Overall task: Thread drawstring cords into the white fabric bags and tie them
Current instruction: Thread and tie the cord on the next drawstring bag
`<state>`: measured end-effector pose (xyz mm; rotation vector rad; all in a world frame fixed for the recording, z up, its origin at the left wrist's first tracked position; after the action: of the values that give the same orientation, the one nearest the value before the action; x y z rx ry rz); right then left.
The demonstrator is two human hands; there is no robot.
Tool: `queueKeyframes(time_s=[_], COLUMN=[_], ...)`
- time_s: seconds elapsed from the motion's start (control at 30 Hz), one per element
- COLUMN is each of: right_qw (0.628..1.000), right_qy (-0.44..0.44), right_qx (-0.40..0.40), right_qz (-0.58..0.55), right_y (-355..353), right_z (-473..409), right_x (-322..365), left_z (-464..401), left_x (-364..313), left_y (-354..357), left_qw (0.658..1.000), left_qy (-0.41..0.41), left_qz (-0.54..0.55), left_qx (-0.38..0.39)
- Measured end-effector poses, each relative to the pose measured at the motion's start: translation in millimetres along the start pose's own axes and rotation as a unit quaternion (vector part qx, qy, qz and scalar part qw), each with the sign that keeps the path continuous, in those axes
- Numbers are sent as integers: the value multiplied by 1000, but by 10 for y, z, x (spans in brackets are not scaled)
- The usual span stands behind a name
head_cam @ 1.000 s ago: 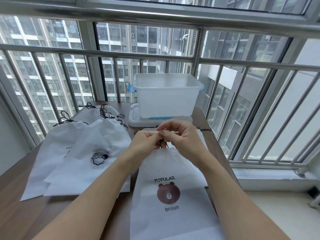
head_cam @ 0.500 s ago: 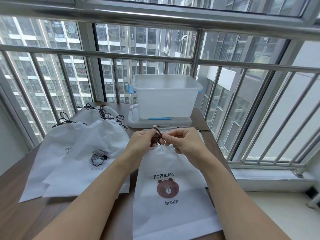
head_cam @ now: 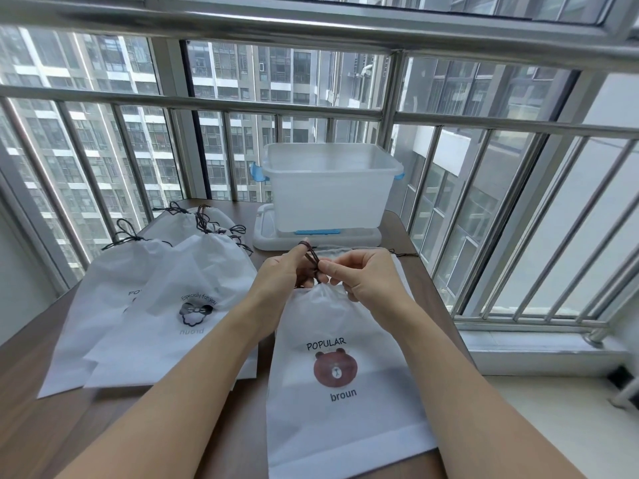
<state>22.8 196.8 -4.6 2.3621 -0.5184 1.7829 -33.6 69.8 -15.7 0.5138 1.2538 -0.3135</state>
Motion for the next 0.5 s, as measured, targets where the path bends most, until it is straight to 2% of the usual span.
queueKeyframes(time_s=[0.23,0.33,0.4,0.5], right_qw=[1000,999,999,1000], right_qy=[-3,-15,-21,-22], right_qx=[16,-2,-14,-10], right_qz=[17,33,26,13], right_y=[-7,-40,-49,-22], right_z=[10,2,-2,-6], right_x=[31,42,39,22], left_z=[-26,-49,-45,-11], left_x=[46,74,67,-5], left_y=[-9,36,63,13], left_qw=[1000,998,998,996], left_qy=[-17,-20,-2,63], left_qz=[17,33,3,-65], left_qx=[-1,46,66,11])
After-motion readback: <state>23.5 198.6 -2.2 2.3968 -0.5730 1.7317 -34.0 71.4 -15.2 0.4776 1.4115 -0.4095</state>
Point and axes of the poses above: each hand's wrist, its own z-axis away from the middle knuckle, its own y-axis out of the palm, x = y × z, the point moved 10 cm from there along -z, towards the middle knuckle, and after that the axes turned 12 degrees about -y, right-handed, at the moved point
